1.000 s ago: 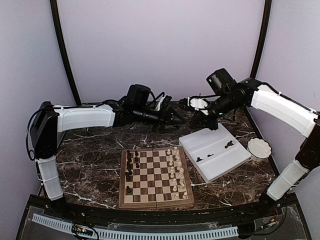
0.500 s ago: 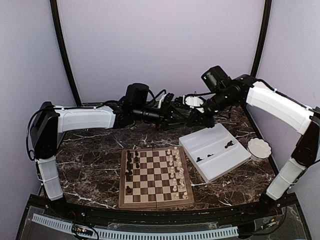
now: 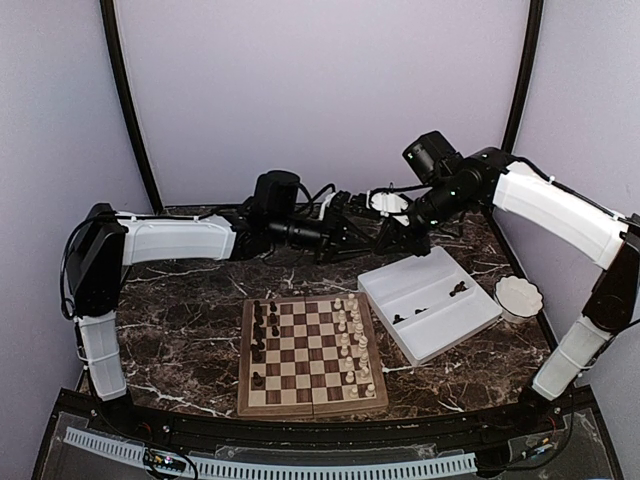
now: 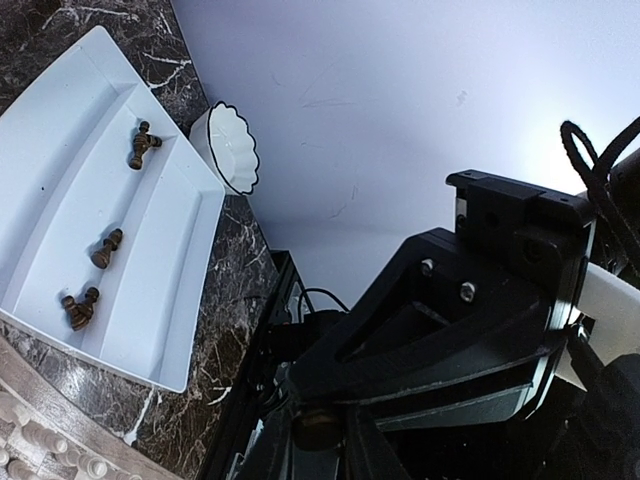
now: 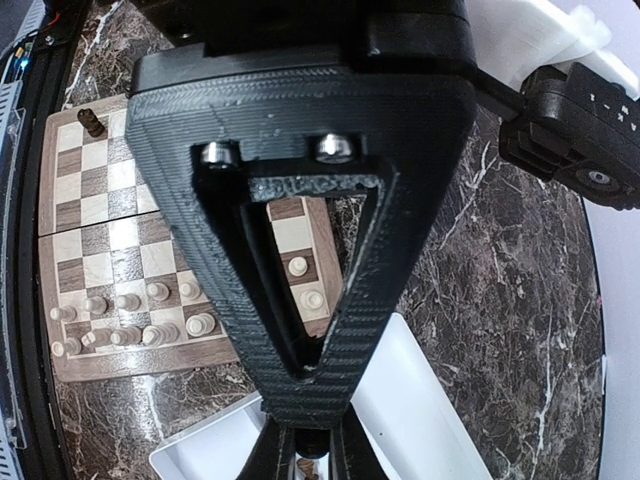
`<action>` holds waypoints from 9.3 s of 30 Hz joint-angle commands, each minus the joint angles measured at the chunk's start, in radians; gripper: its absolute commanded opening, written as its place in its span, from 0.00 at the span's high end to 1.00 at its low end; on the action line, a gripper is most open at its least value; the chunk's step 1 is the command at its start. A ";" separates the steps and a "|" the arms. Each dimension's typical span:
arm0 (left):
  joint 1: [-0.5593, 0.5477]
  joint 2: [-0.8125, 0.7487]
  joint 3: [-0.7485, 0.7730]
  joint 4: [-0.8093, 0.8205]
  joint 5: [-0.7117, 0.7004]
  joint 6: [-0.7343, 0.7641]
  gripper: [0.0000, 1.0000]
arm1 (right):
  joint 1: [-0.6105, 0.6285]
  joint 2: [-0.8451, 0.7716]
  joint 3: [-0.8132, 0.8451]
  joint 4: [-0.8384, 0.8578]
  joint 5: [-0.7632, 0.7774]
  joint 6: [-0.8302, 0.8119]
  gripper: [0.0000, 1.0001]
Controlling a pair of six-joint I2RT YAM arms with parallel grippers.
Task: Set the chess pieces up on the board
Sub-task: Pass from the right arm to the left, then pass from the left arm to the right, then place the pawn at e7, then pick up the chess pile from the storage box.
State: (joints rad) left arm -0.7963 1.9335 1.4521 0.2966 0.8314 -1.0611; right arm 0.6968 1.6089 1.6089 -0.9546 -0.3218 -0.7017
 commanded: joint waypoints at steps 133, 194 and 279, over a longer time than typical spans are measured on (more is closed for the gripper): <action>0.285 -0.981 -0.709 -0.284 -1.266 0.983 0.02 | 0.498 0.648 0.357 0.050 0.318 0.152 0.99; 0.319 -0.924 -0.686 -0.329 -1.164 0.922 0.02 | 0.513 0.730 0.471 0.057 0.303 0.191 0.75; 0.341 -0.785 -0.627 -0.311 -0.550 1.015 0.28 | -0.124 0.361 -0.162 0.129 0.264 0.021 0.84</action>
State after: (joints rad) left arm -0.4599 1.1530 0.7868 -0.0242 0.2699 -0.0559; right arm 0.6090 1.9862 1.4185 -0.9005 -0.1204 -0.7189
